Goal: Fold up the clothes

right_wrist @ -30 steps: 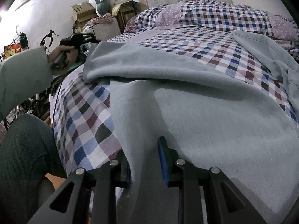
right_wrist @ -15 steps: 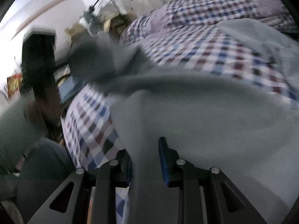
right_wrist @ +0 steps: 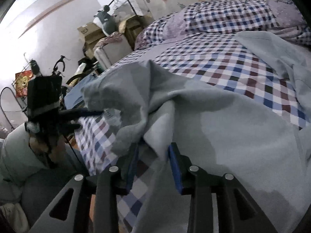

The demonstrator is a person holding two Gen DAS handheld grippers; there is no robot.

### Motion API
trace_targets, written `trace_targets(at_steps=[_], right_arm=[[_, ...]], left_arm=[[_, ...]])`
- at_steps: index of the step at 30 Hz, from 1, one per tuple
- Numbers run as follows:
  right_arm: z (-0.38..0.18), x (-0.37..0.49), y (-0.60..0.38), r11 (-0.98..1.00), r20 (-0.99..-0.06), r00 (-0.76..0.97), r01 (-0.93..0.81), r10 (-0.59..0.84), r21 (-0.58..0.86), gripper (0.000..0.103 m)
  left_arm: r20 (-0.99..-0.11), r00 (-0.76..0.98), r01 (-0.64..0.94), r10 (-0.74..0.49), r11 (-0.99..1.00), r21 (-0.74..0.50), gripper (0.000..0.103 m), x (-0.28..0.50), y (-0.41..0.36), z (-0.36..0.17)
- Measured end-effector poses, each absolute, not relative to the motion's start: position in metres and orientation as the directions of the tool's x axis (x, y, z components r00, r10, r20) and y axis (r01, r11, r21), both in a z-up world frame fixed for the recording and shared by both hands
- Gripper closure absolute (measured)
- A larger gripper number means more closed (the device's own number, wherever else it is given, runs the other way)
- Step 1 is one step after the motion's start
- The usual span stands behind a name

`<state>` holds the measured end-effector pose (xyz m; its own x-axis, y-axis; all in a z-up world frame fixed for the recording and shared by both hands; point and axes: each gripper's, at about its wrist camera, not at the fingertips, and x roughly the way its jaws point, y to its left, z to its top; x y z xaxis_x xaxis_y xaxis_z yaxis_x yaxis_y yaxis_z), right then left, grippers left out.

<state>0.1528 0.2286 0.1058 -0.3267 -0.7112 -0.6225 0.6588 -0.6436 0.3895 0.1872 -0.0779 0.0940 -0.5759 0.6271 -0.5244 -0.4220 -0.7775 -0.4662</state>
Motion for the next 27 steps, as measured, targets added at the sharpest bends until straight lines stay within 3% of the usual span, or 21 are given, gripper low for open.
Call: trace_targets(at_steps=[2, 5, 9, 10, 13, 17, 22, 27], right_arm=[[0.102, 0.153, 0.224, -0.646, -0.632, -0.319, 0.656, -0.707, 0.391, 0.065], [0.099, 0.152, 0.226, -0.652, -0.639, -0.317, 0.649, -0.701, 0.392, 0.065], [0.099, 0.153, 0.223, -0.650, -0.639, -0.316, 0.650, -0.701, 0.392, 0.065], [0.098, 0.154, 0.222, -0.649, -0.640, -0.314, 0.652, -0.701, 0.391, 0.065], [0.097, 0.152, 0.218, -0.656, -0.651, -0.313, 0.649, -0.691, 0.385, 0.065], [0.096, 0.152, 0.218, -0.657, -0.659, -0.307, 0.651, -0.687, 0.381, 0.065], [0.097, 0.154, 0.219, -0.645, -0.655, -0.298, 0.661, -0.694, 0.383, 0.065], [0.095, 0.153, 0.213, -0.635, -0.660, -0.282, 0.671, -0.696, 0.383, 0.065]], left_arm=[[-0.497, -0.646, -0.359, 0.579, -0.805, -0.472, 0.021, 0.191, -0.096, 0.101], [-0.566, -0.663, -0.284, 0.489, -0.865, -0.415, 0.021, 0.186, -0.101, 0.097], [-0.601, -0.623, -0.271, 0.500, -0.859, -0.434, 0.021, 0.174, -0.091, 0.085], [-0.611, -0.613, -0.282, 0.501, -0.861, -0.423, 0.025, 0.171, -0.085, 0.083], [-0.613, -0.578, -0.314, 0.539, -0.840, -0.442, 0.088, 0.157, -0.074, 0.087], [-0.540, -0.593, -0.325, 0.597, -0.791, -0.518, 0.088, 0.136, -0.093, 0.119], [-0.471, -0.698, -0.269, 0.540, -0.807, -0.526, 0.088, 0.093, -0.168, 0.191], [-0.526, -0.730, -0.141, 0.436, -0.849, -0.508, 0.087, 0.031, -0.248, 0.228]])
